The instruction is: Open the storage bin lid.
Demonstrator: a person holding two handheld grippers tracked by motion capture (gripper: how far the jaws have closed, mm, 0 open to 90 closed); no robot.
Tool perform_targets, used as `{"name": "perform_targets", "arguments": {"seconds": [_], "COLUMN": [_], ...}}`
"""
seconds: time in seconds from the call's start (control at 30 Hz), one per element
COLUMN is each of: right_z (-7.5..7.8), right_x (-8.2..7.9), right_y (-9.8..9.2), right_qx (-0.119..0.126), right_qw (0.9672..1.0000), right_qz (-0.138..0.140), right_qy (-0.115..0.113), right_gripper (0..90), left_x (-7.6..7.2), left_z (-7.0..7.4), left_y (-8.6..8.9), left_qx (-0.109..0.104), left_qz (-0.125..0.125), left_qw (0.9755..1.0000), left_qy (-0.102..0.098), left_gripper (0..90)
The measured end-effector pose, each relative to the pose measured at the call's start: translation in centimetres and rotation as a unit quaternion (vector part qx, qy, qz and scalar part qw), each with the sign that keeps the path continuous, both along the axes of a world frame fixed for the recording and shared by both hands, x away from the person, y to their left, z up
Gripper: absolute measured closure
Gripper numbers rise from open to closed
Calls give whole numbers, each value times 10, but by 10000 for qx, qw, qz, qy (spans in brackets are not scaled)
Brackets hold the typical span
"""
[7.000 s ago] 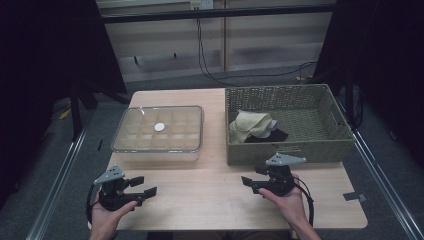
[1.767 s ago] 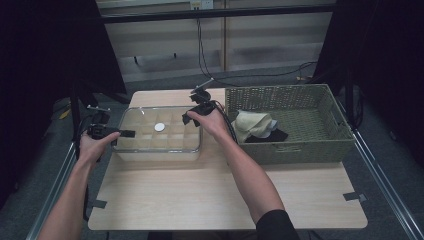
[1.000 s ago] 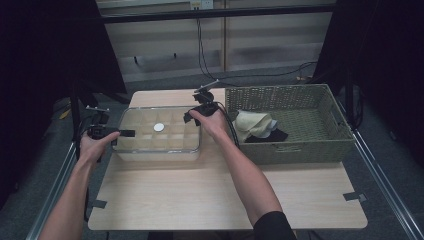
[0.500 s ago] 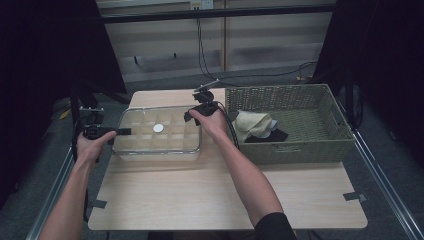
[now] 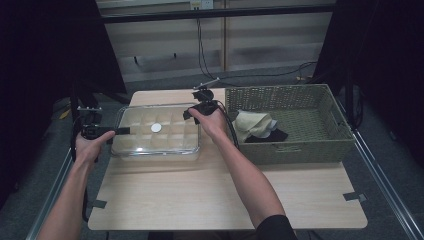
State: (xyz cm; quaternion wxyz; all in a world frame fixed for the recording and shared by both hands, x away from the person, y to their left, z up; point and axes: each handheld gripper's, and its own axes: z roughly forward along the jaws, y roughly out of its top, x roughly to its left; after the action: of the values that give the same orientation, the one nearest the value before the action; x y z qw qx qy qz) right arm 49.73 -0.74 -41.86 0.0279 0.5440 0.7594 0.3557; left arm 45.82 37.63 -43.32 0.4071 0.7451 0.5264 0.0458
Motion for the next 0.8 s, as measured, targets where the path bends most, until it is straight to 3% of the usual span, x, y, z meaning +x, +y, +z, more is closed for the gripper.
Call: {"name": "perform_targets", "arguments": {"seconds": [0.23, 0.43, 0.6, 0.67, 0.8], "right_z": [1, 7, 11, 12, 14], "right_x": [0, -1, -1, -1, -2], "right_y": [-2, -7, -11, -12, -18], "right_qx": [56, 163, 288, 306, 516], "right_qw": [10000, 9998, 9995, 9995, 9986], "right_qz": [-42, 11, -42, -61, -71], "right_qy": [18, -124, -111, -72, -87], "right_gripper": [334, 395, 436, 448, 498], "left_x": [-3, -7, -9, -10, -11], "left_z": [-1, 3, 3, 4, 5], "left_y": [5, 10, 14, 16, 18], "left_qx": [-156, -211, -399, -373, -470], "left_qz": [49, 24, 41, 5, 30], "left_qw": [9999, 9997, 9990, 9990, 9985], "left_qy": [-57, -148, -200, -244, -274], "left_gripper": [312, 369, 435, 453, 494]}}
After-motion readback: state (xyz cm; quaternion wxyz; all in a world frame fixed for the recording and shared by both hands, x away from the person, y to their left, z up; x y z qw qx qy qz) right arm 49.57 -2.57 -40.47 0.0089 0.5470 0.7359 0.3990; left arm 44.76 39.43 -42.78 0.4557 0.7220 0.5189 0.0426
